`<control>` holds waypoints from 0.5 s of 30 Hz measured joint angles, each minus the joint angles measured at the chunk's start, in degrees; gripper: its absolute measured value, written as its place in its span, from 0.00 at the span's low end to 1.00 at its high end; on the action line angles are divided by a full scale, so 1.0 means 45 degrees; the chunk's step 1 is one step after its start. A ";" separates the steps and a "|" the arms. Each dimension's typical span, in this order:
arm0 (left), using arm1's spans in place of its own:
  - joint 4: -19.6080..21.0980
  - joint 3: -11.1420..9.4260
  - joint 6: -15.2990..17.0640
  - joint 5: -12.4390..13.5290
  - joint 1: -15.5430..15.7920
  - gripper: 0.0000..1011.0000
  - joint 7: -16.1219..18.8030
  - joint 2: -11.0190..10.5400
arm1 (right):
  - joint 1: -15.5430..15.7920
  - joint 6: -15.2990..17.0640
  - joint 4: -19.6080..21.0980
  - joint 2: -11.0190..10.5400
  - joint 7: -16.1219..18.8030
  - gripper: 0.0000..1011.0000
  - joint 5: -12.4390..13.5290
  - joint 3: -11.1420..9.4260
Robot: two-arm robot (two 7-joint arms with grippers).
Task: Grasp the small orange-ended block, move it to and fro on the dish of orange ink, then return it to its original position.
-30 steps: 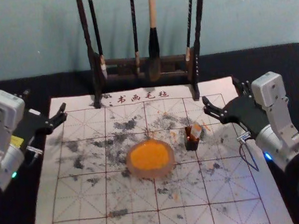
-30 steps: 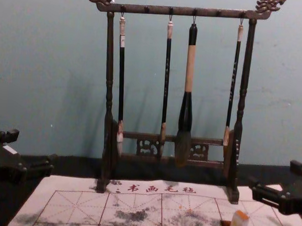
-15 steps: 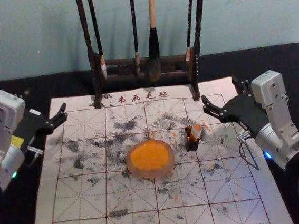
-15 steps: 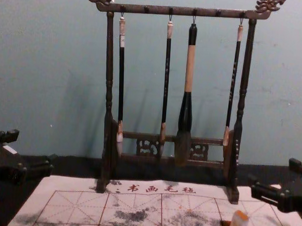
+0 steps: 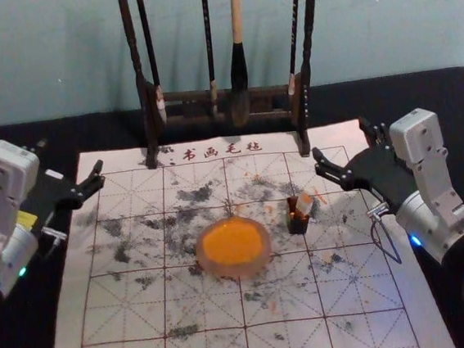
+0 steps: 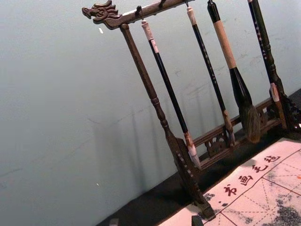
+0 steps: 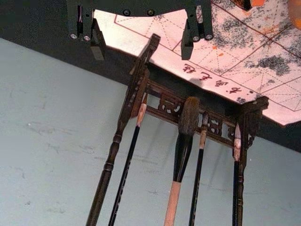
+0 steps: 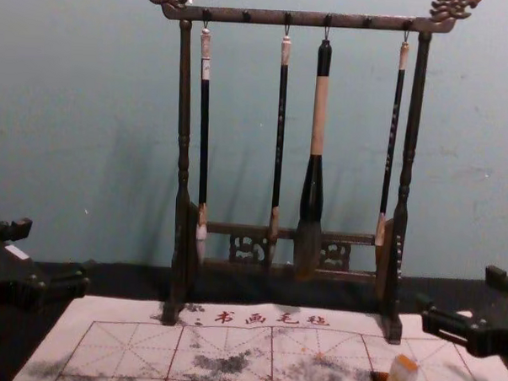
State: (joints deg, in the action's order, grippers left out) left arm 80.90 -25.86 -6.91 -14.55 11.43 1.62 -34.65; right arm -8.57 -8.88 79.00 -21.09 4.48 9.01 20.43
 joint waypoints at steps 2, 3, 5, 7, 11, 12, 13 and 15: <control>-0.0001 0.0000 0.0000 0.0000 -0.0001 0.99 0.0000 0.0000 | -0.0002 0.0002 0.0002 -0.0001 0.0002 0.99 0.0002 0.0000; -0.0001 0.0000 0.0000 0.0000 0.0000 0.99 0.0000 0.0000 | -0.0003 0.0004 0.0003 -0.0001 0.0004 0.99 0.0003 0.0000; 0.0000 0.0000 0.0000 -0.0001 0.0000 0.99 0.0000 0.0000 | -0.0004 0.0006 0.0005 -0.0001 0.0006 0.99 0.0005 0.0000; 0.0000 0.0000 0.0000 0.0000 0.0000 0.99 0.0000 0.0000 | -0.0004 0.0009 0.0005 -0.0002 0.0006 0.99 0.0007 0.0000; -0.0001 0.0000 0.0000 0.0000 0.0000 0.99 0.0000 0.0000 | -0.0005 0.0010 0.0006 -0.0001 0.0006 0.99 0.0009 0.0000; 0.0000 0.0000 0.0000 0.0000 0.0000 0.99 0.0000 0.0000 | -0.0004 0.0010 0.0006 -0.0001 0.0006 0.99 0.0009 0.0000; 0.0000 0.0000 0.0000 0.0000 -0.0001 0.99 0.0000 0.0000 | -0.0004 0.0010 0.0006 -0.0001 0.0006 0.99 0.0009 0.0000; 0.0000 0.0000 0.0000 0.0000 0.0000 0.99 0.0000 0.0000 | -0.0004 0.0010 0.0006 -0.0001 0.0006 0.99 0.0009 0.0000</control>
State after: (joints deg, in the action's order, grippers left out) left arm 80.90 -25.86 -6.91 -14.55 11.43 1.62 -34.65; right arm -8.59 -8.83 79.03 -21.09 4.51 9.05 20.42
